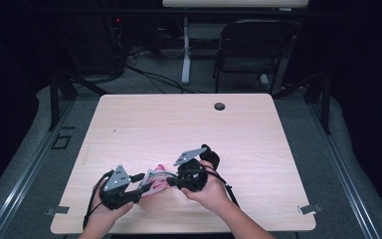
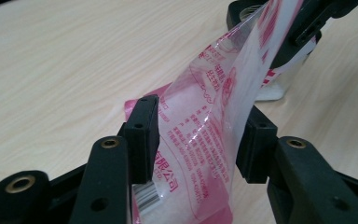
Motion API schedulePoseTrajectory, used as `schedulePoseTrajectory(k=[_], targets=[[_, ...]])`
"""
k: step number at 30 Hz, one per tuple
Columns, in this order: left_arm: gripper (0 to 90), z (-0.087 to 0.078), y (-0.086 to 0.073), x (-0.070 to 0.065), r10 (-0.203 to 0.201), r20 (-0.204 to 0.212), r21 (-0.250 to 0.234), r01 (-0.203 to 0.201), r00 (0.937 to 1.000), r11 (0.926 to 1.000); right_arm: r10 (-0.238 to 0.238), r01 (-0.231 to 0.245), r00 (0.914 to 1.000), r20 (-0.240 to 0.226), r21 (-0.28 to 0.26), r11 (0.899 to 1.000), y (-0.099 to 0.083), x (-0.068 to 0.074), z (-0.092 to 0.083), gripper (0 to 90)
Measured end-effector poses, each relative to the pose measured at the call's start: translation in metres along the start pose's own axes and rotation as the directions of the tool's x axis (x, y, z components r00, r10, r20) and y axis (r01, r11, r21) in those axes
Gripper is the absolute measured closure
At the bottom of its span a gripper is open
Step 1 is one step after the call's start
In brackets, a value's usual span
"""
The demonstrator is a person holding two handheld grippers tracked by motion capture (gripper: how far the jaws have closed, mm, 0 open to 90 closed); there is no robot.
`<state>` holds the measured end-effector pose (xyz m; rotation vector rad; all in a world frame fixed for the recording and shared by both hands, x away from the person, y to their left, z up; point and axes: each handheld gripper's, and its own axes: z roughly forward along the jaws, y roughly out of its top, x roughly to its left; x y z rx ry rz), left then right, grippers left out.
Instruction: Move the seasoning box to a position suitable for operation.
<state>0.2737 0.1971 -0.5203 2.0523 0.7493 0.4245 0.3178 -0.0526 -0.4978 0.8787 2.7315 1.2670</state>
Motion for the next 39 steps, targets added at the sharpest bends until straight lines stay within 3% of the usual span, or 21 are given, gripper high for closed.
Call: schedulePoseTrajectory(k=[6, 11, 15, 18, 25, 39], targets=[[47.8, 0.002, -0.006, 0.002, -0.050, 0.025, -0.025, 0.051, 0.9984, 0.9984, 0.014, -0.014, 0.9999, -0.001, -0.025, 1.000, -0.001, -0.001, 0.001, 90.0], [43.7, 0.006, -0.016, 0.003, -0.053, 0.034, 0.002, 0.053, 0.9980, 0.9986, 0.015, -0.015, 0.9998, -0.010, -0.020, 1.000, 0.000, -0.003, 0.000, 90.0], [42.2, 0.012, -0.024, 0.006, -0.053, 0.019, 0.029, 0.053, 0.9984, 0.9982, 0.016, -0.016, 0.9998, -0.015, -0.024, 1.000, 0.001, -0.003, 0.000, 90.0], [40.9, 0.014, -0.027, 0.008, -0.066, 0.024, 0.022, 0.066, 0.9975, 0.9976, 0.009, -0.009, 0.9999, -0.013, -0.033, 0.999, 0.001, -0.003, 0.000, 90.0], [41.0, 0.022, -0.033, 0.004, -0.028, 0.012, 0.075, 0.027, 0.9995, 0.9968, 0.007, -0.008, 0.9998, -0.016, -0.053, 0.999, 0.003, -0.003, 0.001, 90.0], [38.8, 0.030, -0.041, 0.010, -0.039, -0.008, 0.086, 0.040, 0.9992, 0.9955, 0.012, -0.014, 0.9996, -0.026, -0.070, 0.997, 0.006, -0.004, 0.002, 90.0]])
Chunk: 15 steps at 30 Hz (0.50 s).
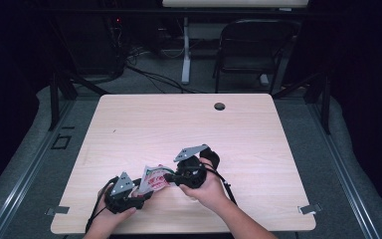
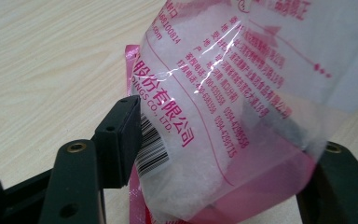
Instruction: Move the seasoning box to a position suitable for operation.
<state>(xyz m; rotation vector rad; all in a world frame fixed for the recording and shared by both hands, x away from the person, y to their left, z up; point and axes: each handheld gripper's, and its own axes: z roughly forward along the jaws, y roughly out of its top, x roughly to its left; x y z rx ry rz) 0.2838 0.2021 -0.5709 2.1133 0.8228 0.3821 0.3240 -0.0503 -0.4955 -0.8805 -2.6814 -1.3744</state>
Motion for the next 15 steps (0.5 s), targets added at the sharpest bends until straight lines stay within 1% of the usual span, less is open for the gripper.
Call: schedulePoseTrajectory(k=[5, 8, 9, 10, 12, 14, 15], targets=[[35.5, 0.003, -0.001, 0.001, -0.003, 0.000, -0.002, 0.003, 1.0000, 1.0000, 0.007, -0.007, 1.0000, -0.006, -0.005, 1.000, 0.000, -0.001, 0.000, 90.0], [34.4, 0.004, -0.001, 0.001, 0.011, -0.011, 0.008, -0.011, 0.9999, 0.9999, 0.009, -0.009, 0.9999, -0.007, 0.001, 1.000, 0.000, -0.001, 0.000, 90.0], [33.5, 0.005, -0.001, 0.000, 0.010, -0.015, 0.007, -0.010, 0.9998, 0.9999, 0.010, -0.010, 0.9999, -0.008, 0.000, 1.000, 0.000, -0.001, 0.000, 90.0], [31.8, 0.006, -0.002, 0.000, 0.019, -0.023, 0.012, -0.019, 0.9996, 0.9998, 0.009, -0.009, 0.9999, -0.009, -0.003, 1.000, 0.000, -0.001, 0.000, 90.0], [31.7, 0.008, -0.002, -0.001, 0.027, -0.031, 0.028, -0.026, 0.9992, 0.9993, 0.012, -0.012, 0.9999, -0.009, -0.001, 1.000, 0.000, -0.001, 0.000, 90.0], [31.7, 0.012, -0.002, -0.001, 0.026, -0.032, 0.038, -0.024, 0.9992, 0.9990, 0.013, -0.013, 0.9999, -0.008, -0.001, 1.000, 0.000, -0.001, 0.000, 90.0], [31.6, 0.013, -0.002, -0.001, 0.018, -0.028, 0.043, -0.017, 0.9994, 0.9989, 0.014, -0.014, 0.9999, -0.009, -0.002, 1.000, 0.000, -0.001, 0.000, 90.0]])
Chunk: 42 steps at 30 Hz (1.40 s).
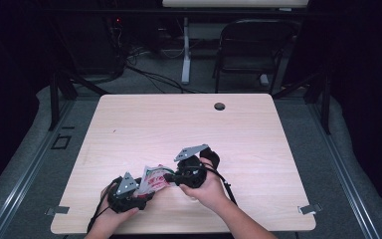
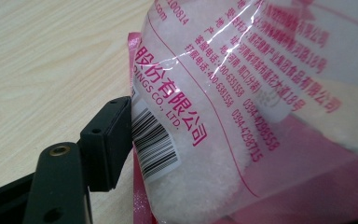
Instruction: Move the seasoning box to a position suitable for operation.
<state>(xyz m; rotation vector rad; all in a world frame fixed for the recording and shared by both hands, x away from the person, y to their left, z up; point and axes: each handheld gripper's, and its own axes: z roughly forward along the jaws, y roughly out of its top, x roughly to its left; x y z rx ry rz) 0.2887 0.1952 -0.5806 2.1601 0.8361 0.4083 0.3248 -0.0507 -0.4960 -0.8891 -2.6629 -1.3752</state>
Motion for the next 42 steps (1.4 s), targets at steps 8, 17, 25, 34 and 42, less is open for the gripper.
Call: schedulePoseTrajectory(k=[8, 17, 25, 34, 42], targets=[[31.7, 0.004, 0.001, 0.001, 0.003, 0.002, 0.004, -0.003, 1.0000, 1.0000, 0.005, -0.005, 1.0000, 0.000, 0.000, 1.000, 0.000, -0.001, -0.001, 90.0], [31.3, 0.009, 0.000, 0.000, 0.005, -0.001, 0.024, -0.005, 1.0000, 0.9997, 0.003, -0.003, 1.0000, 0.001, -0.001, 1.000, -0.001, -0.001, -0.001, 90.0], [31.4, 0.012, 0.001, 0.000, 0.003, -0.001, 0.041, -0.003, 1.0000, 0.9992, 0.001, -0.001, 1.0000, -0.001, -0.005, 1.000, -0.003, -0.001, -0.002, 90.0], [31.9, 0.014, 0.002, -0.001, -0.002, -0.005, 0.042, 0.002, 1.0000, 0.9991, 0.012, -0.012, 0.9999, -0.002, -0.012, 1.000, -0.007, -0.003, -0.003, 90.0], [32.2, 0.015, 0.003, 0.001, -0.027, 0.013, 0.047, 0.026, 0.9996, 0.9985, 0.006, -0.005, 0.9999, 0.012, -0.024, 1.000, -0.003, 0.000, -0.003, 90.0]])
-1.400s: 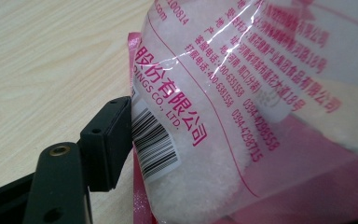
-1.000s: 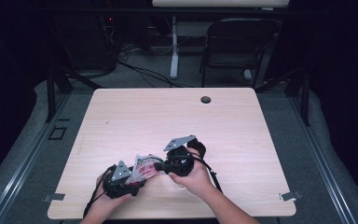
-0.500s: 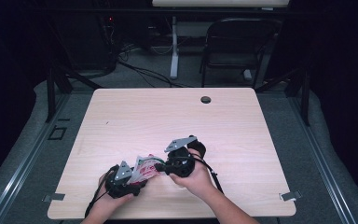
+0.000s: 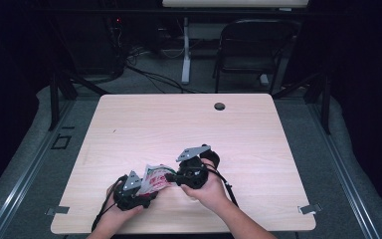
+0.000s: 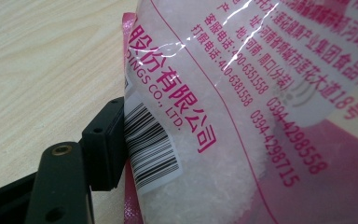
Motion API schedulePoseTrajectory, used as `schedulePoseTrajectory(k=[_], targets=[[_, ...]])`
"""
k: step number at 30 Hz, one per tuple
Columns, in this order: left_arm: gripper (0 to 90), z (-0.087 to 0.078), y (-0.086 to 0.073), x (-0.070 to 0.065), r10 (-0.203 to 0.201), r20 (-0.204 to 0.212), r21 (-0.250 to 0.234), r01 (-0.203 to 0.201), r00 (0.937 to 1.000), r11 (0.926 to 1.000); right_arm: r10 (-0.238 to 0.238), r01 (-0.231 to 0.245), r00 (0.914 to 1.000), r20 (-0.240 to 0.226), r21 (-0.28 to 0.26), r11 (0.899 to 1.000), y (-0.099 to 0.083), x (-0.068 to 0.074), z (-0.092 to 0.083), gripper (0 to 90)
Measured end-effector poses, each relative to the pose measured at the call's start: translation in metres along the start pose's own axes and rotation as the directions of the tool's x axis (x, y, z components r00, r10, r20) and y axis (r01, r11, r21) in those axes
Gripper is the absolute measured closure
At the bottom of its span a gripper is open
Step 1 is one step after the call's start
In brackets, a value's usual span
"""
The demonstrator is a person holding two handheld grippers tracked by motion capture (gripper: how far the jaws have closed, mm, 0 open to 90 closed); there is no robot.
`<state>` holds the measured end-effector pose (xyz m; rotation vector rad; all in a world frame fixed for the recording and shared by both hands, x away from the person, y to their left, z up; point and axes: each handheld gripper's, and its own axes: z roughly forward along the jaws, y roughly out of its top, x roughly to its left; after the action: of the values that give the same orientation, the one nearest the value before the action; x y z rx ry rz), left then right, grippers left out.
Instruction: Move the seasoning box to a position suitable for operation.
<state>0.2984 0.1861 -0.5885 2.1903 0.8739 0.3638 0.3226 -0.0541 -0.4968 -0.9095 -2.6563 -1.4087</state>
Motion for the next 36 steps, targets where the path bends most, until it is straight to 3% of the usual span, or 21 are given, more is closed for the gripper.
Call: schedulePoseTrajectory(k=[18, 26, 36], targets=[[34.7, -0.0002, 0.0000, 0.0000, 0.004, 0.009, -0.003, -0.004, 0.9999, 1.0000, -0.014, 0.014, 0.9999, 0.000, -0.050, 0.999, 0.0048, 0.0064, 0.0000, 90.0], [41.3, -0.0009, -0.0003, 0.0003, 0.011, 0.018, -0.008, -0.011, 0.9998, 0.9999, -0.010, 0.010, 0.9999, 0.000, -0.055, 0.998, 0.0049, 0.0058, -0.0021, 90.0], [53.4, -0.0027, 0.0014, -0.0046, 0.045, -0.007, -0.006, -0.045, 0.9990, 0.9990, -0.009, 0.008, 0.9999, -0.009, -0.050, 0.999, 0.0039, 0.0034, -0.0032, 90.0]])
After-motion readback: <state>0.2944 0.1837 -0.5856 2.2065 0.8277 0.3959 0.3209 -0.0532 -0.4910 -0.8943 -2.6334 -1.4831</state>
